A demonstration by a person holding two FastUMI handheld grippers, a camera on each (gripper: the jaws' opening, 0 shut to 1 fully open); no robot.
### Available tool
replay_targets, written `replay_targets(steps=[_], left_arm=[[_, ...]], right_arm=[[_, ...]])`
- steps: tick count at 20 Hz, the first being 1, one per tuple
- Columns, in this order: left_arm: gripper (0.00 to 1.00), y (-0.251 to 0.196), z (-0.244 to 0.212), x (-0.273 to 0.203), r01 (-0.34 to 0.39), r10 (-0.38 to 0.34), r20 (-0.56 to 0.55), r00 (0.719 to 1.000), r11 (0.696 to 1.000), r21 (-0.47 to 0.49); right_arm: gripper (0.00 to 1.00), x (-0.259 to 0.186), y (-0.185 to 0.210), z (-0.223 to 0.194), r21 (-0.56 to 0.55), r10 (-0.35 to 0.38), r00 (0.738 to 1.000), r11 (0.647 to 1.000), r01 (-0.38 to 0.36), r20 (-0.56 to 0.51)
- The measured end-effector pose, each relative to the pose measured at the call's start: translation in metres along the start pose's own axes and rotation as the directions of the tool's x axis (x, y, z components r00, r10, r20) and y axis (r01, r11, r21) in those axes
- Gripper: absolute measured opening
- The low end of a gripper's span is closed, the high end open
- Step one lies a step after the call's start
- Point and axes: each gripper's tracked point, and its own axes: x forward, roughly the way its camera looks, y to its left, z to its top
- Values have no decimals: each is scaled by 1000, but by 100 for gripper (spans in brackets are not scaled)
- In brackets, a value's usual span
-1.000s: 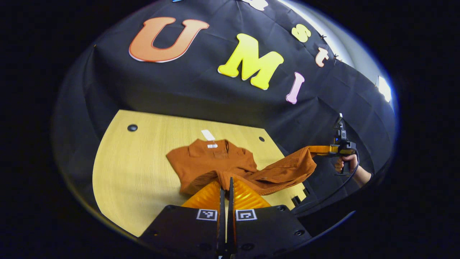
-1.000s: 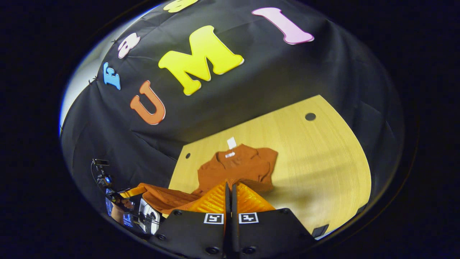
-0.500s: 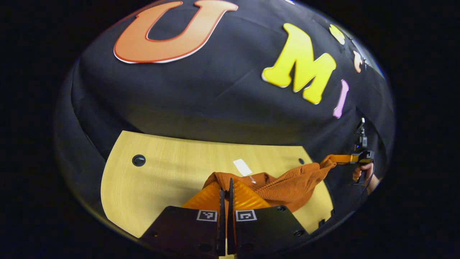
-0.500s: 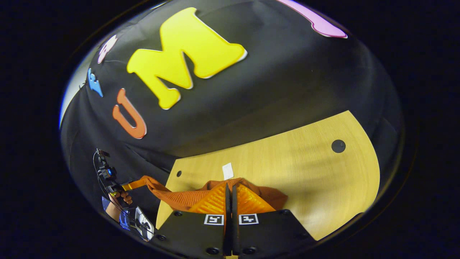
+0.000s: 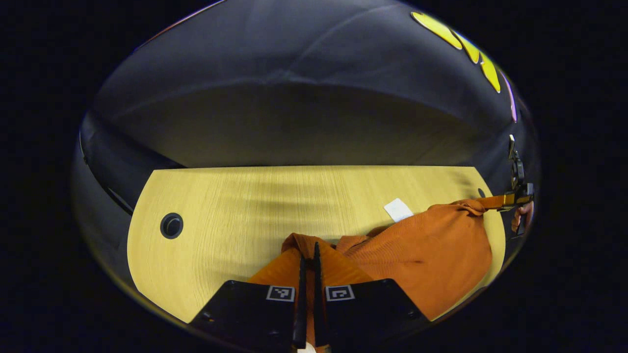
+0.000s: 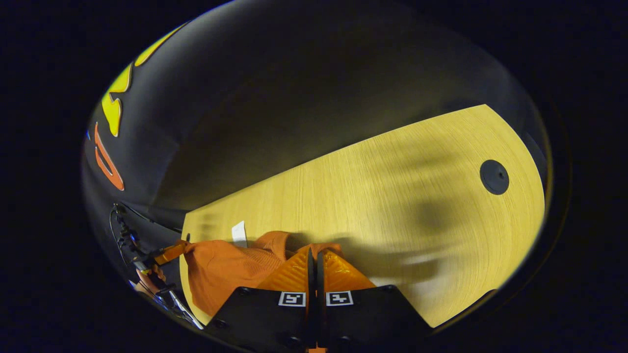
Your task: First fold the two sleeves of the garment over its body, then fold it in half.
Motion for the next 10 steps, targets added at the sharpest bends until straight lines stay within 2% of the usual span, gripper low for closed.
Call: replay_targets(steps=[2, 3, 4, 5, 6, 7, 8, 9, 10], left_arm=[[17, 11, -6, 8, -43, 43, -10, 999, 999, -4], [44, 12, -6, 7, -55, 55, -10, 998, 998, -9], [63, 14, -5, 4, -65, 65, -3, 998, 998, -20], [74, 20, -3, 1, -81, 82, 7, 997, 996, -32], [84, 28, 0, -4, -104, 105, 18, 994, 994, -39], [94, 35, 4, -12, -130, 132, 35, 991, 990, -49], [95, 43, 10, -22, -155, 159, 58, 986, 986, -67], [96, 46, 18, -35, -173, 182, 94, 979, 981, -91], [96, 45, 27, -50, -179, 194, 129, 972, 976, -121]], right_arm=[[1, 9, 0, 0, -3, -7, 1000, 1000, 7, 3], [2, 10, -1, 0, -16, -25, 1000, 1000, 25, 6], [13, 4, 2, 2, -31, -20, 1000, 999, 20, 12], [30, 1, 4, 4, -50, -22, 1000, 999, 22, 17], [36, -5, 6, 4, -74, -21, 1000, 997, 22, 14], [52, -12, 7, 9, -104, -30, 999, 994, 33, 33], [62, -22, 10, 15, -127, -42, 997, 991, 51, 71], [90, -32, 16, 22, -137, -44, 993, 989, 60, 110], [93, -43, 23, 27, -142, -45, 987, 988, 66, 152]])
